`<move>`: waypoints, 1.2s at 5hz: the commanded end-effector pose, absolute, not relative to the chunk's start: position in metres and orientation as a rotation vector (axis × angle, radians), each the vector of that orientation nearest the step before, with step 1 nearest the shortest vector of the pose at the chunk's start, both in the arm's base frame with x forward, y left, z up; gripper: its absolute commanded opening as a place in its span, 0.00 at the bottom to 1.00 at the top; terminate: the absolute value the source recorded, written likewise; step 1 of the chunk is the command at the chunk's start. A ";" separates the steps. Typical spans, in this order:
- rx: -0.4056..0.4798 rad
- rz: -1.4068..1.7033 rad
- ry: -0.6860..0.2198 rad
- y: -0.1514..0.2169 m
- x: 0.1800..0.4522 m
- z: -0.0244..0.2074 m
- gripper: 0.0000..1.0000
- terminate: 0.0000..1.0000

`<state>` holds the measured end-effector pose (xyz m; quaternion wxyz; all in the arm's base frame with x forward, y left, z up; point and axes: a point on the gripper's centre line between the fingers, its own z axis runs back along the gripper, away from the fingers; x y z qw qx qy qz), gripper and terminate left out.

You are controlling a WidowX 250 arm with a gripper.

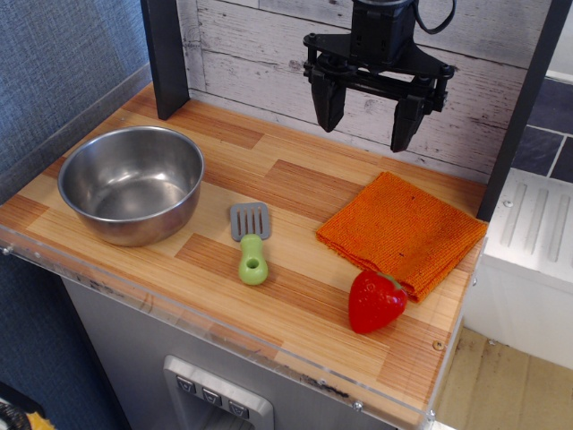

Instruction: Place red potato inside of silver bowl.

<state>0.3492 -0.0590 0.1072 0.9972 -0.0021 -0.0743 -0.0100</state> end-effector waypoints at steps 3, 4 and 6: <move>-0.033 -0.165 -0.196 -0.094 0.321 0.107 1.00 0.00; -0.015 -0.226 -0.213 -0.106 0.312 0.109 1.00 0.00; 0.019 -0.263 -0.196 -0.107 0.292 0.091 1.00 0.00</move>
